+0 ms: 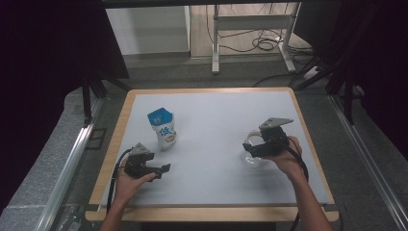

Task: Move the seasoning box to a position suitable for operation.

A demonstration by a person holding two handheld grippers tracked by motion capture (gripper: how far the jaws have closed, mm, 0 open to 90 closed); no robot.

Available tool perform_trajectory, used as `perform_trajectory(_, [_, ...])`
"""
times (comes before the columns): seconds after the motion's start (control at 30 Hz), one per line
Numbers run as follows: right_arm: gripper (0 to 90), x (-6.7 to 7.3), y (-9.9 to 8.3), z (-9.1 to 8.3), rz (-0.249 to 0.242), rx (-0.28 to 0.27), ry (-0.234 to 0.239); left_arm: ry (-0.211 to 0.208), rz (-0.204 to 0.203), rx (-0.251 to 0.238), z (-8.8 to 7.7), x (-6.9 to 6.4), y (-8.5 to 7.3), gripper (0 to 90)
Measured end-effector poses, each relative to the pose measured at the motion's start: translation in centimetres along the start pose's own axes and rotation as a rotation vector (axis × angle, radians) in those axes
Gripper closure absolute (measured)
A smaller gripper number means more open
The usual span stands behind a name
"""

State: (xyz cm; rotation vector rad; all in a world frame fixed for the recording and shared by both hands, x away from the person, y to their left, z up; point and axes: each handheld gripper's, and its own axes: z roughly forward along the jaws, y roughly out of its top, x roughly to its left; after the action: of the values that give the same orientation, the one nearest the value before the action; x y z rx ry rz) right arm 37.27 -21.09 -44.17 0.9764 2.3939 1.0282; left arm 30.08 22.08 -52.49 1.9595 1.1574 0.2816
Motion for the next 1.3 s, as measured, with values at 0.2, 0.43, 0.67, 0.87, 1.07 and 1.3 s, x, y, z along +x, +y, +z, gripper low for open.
perform_trajectory(0.2, [12.9,-0.2,-0.3,0.6,-0.026,0.04,0.023,0.001,-0.001,0.0,0.0,0.0,0.0,12.9])
perform_trajectory(0.43, [12.0,-0.2,-0.6,1.1,-0.025,0.039,0.031,0.003,-0.003,-0.001,0.0,0.0,0.0,12.7])
perform_trajectory(0.67, [6.5,-0.3,-0.1,0.1,0.027,-0.042,0.013,0.001,-0.004,-0.005,-0.1,0.0,0.0,12.6])
perform_trajectory(0.87, [18.9,-0.3,-0.1,-2.3,0.076,-0.191,0.029,-0.009,-0.011,-0.017,-0.4,0.1,0.0,14.1])
perform_trajectory(1.07, [47.4,-0.4,-1.0,-4.6,0.097,-0.295,-0.007,0.0,-0.011,-0.031,-0.7,0.1,0.0,15.1])
perform_trajectory(1.3, [77.0,-0.9,-3.2,-5.8,0.141,-0.379,-0.05,0.018,0.008,-0.05,-1.3,0.0,0.0,20.7])
